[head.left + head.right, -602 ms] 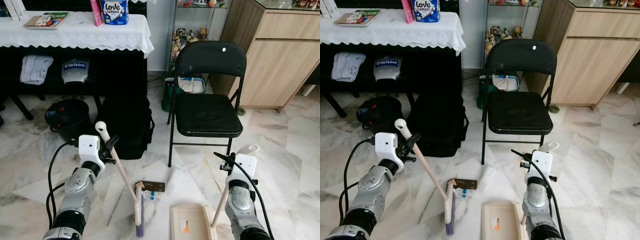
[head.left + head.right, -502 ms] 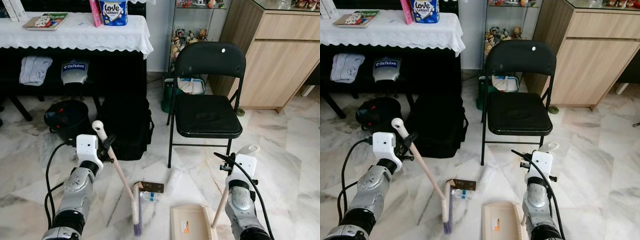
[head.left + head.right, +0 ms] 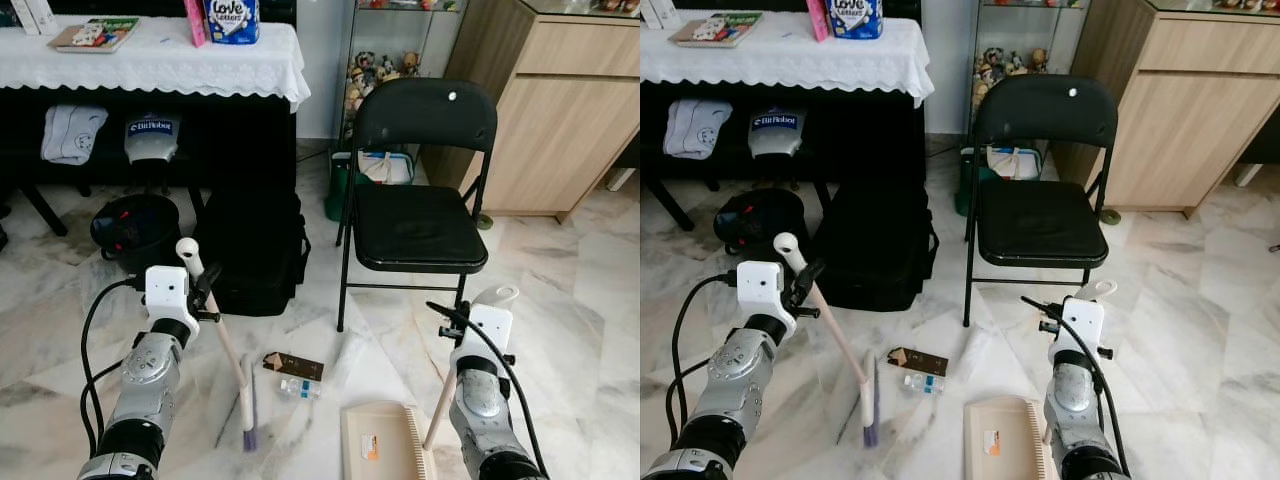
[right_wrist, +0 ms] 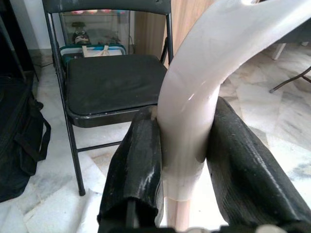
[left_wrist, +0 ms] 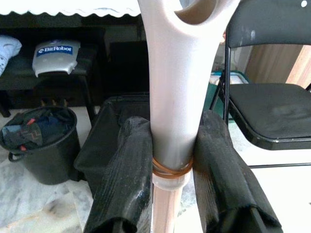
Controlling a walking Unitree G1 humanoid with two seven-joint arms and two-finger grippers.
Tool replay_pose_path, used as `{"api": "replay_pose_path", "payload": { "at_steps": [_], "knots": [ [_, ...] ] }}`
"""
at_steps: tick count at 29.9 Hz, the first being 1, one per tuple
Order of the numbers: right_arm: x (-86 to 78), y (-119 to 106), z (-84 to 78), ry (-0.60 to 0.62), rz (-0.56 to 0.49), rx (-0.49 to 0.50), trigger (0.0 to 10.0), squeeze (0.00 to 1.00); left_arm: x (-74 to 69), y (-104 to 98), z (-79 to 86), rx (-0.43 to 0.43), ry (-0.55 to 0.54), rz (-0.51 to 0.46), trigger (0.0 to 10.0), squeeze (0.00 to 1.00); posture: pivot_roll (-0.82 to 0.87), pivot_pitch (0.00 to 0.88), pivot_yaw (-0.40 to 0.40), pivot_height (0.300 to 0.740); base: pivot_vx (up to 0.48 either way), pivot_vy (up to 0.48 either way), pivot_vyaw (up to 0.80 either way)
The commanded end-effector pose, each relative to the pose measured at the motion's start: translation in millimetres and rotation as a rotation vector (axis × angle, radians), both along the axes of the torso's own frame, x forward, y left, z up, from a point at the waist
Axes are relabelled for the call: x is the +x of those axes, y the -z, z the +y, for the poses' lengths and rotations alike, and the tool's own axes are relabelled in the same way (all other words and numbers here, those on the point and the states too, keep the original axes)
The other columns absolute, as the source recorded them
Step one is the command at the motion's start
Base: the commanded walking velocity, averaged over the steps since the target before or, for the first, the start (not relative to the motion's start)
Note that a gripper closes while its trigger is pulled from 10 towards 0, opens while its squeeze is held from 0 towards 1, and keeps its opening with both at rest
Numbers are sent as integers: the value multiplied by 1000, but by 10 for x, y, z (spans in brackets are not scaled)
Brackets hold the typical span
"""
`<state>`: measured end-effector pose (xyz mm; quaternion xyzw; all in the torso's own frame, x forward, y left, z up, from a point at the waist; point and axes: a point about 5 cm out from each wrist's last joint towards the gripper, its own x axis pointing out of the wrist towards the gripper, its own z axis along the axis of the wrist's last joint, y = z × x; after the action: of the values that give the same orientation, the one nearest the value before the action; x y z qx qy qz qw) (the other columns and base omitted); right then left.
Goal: Sweep floor
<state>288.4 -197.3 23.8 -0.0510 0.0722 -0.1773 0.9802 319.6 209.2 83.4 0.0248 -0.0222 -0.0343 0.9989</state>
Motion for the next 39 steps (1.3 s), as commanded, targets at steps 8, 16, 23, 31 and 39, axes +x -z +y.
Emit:
{"api": "replay_pose_path", "payload": {
  "at_steps": [8, 16, 23, 31, 39],
  "knots": [
    [11, -25, -20, -3, -13, -9, 10000, 0, 12, -55, -30, 11, 1, -40, 10000, 0, -69, 54, -39, 740, 294, 0, 0],
    [10, -25, -22, -3, -13, -9, 10000, 0, 13, -56, -27, 10, -4, -43, 10000, 0, -69, 54, -39, 740, 322, 0, 0],
    [14, -28, -24, -4, -13, -9, 10000, 0, 24, -62, -18, 10, -17, -44, 10000, 0, -71, 59, -42, 740, 238, 0, 0],
    [12, -26, -20, -4, -13, -8, 10000, 0, 28, -73, 21, 13, -46, -48, 10000, 0, -71, 59, -42, 740, 0, 0, 0],
    [1, -10, 5, -10, -10, -3, 10000, 0, 18, -66, 63, 24, -69, -49, 10000, 0, -71, 59, -42, 740, 0, 0, 0]
  ]
}}
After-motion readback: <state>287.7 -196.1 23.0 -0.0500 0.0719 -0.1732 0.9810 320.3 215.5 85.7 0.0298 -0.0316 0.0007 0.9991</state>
